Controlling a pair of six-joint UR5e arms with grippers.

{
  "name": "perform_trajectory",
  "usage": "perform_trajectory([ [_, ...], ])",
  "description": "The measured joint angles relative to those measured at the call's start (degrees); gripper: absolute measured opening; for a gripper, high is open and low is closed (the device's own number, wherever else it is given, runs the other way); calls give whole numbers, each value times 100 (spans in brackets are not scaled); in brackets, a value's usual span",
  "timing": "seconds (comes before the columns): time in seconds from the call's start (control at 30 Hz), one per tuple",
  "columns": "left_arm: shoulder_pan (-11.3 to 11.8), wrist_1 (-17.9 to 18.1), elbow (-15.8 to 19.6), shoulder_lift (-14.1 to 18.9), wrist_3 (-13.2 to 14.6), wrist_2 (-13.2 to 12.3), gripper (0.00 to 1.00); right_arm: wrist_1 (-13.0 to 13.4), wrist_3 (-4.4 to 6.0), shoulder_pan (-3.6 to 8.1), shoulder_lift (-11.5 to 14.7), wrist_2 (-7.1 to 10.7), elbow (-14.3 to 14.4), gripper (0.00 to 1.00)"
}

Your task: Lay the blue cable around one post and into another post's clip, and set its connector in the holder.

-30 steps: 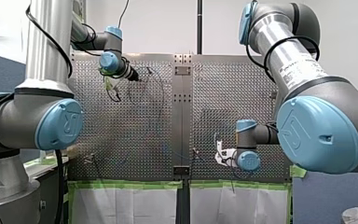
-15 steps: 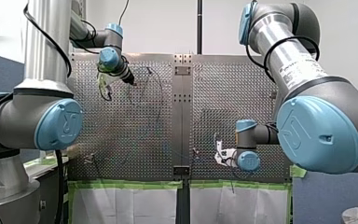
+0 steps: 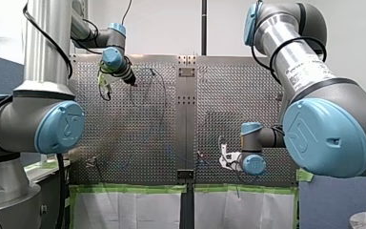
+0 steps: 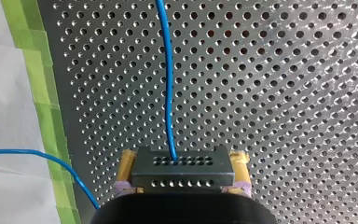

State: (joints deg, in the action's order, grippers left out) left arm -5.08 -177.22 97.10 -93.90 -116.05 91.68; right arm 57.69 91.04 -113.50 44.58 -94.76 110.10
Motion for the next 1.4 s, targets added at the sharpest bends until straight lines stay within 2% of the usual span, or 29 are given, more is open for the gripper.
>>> perform_trajectory([
  [0.17,-24,8,0,44,-62,-184,100,6,3,-1,1,-3,0,0],
  [0.53,-40,49,0,225,-205,-308,100,39,7,-1,2,0,1,0],
  [0.77,-86,62,1,238,-443,-650,100,50,12,-1,1,1,1,0],
  [0.93,-116,61,1,290,-507,-830,100,51,13,-1,1,0,1,0],
  [1.4,-203,40,90,561,-635,-825,100,50,12,-1,2,1,0,0],
])
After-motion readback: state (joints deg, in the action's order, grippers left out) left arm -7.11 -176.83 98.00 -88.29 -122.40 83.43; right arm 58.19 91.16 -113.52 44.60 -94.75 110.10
